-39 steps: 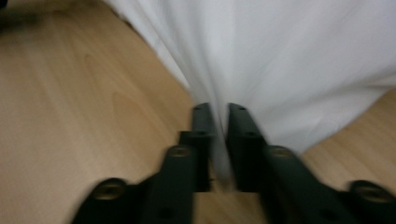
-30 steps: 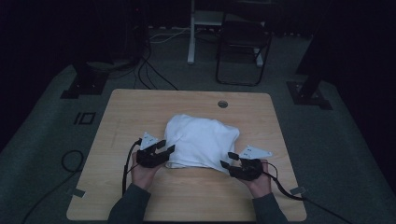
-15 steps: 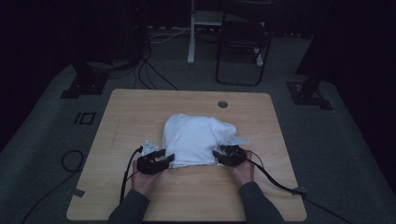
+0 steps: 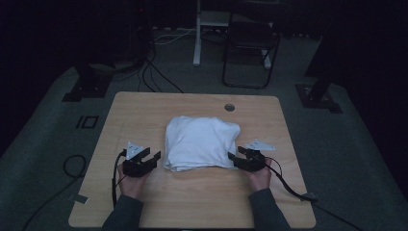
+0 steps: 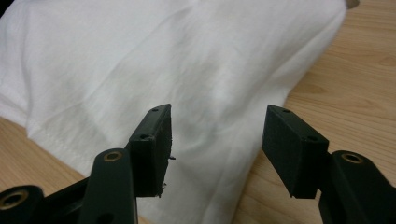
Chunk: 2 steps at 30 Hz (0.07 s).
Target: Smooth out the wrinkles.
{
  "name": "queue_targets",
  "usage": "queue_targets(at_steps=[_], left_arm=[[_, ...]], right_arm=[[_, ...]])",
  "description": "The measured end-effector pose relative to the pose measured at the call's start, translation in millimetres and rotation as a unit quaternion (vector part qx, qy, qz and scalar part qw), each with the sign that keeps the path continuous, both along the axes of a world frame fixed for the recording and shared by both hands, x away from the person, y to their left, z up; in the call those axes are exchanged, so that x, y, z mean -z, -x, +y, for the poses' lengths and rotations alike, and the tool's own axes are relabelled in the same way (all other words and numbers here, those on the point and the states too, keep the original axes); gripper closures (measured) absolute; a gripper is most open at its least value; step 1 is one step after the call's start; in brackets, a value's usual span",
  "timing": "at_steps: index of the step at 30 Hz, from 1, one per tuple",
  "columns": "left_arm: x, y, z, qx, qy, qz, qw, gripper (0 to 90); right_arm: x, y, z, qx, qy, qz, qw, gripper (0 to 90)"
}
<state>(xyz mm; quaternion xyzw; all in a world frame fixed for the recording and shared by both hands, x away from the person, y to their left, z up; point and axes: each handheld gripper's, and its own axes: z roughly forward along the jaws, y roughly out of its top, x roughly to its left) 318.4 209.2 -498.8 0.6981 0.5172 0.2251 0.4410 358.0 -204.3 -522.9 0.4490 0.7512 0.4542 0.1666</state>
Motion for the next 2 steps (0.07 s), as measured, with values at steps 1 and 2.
queue_targets(at_steps=[1,2], left_arm=[[0.0,0.0,0.0,0.0,0.0,0.0,1.0,48.8],[-0.6,-0.2,3.1,-0.005,-0.001,-0.001,1.0,48.8]], right_arm=[[0.0,0.0,0.0,0.0,0.0,0.0,1.0,41.3],[0.3,-0.4,-0.6,0.0,0.0,0.001,1.0,40.8]])
